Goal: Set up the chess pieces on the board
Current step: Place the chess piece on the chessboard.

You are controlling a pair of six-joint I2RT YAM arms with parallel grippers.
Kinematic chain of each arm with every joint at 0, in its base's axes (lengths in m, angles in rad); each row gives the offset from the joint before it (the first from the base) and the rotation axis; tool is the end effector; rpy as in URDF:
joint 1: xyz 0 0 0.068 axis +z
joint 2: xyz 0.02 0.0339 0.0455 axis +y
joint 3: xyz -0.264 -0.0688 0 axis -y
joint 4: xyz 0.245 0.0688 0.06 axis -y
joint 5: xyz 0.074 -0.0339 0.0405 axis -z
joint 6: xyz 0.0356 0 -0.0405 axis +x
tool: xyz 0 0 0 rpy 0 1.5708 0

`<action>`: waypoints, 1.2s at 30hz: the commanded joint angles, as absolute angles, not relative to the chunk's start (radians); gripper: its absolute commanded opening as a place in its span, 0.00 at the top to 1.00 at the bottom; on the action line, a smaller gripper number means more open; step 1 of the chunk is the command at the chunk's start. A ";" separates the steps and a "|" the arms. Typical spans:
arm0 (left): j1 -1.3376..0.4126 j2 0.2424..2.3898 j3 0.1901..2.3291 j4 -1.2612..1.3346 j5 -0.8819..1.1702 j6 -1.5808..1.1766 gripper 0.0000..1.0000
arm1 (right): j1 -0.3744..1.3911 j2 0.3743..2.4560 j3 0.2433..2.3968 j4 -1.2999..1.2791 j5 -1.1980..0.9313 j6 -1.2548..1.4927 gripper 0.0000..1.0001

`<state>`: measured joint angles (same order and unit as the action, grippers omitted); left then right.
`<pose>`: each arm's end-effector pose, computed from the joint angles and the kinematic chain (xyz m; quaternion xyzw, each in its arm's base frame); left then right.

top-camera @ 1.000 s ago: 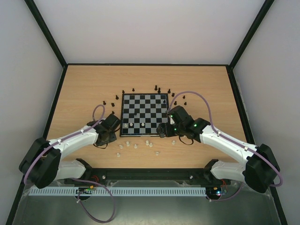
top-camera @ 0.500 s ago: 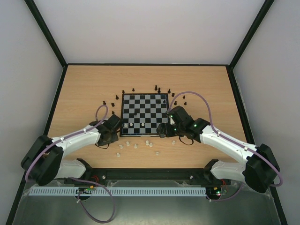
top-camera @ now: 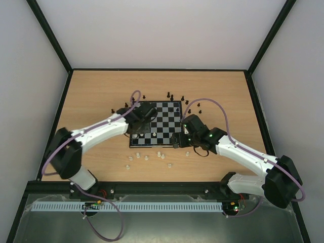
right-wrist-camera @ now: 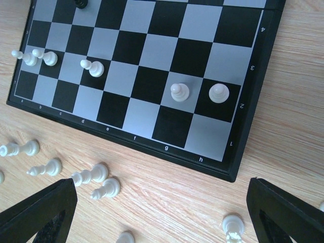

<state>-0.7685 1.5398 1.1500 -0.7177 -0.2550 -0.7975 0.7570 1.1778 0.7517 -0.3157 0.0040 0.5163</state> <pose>0.2289 -0.2088 0.2428 -0.0432 0.9649 -0.0729 0.2487 0.1801 0.1699 0.2367 -0.1091 0.9088 0.2380 0.3249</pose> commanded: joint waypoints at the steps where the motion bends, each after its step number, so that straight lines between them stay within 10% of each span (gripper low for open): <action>1: -0.780 1.674 1.181 -0.718 -0.214 -0.718 0.98 | 0.762 1.170 0.757 -0.353 0.042 0.517 0.07; 24: -0.790 1.852 1.219 -0.614 -0.162 -0.692 0.97 | 0.761 1.178 0.753 -0.352 0.047 0.517 0.07; 36: -0.801 1.767 1.201 -0.677 -0.199 -0.707 0.78 | 0.761 1.189 0.756 -0.355 0.063 0.520 0.06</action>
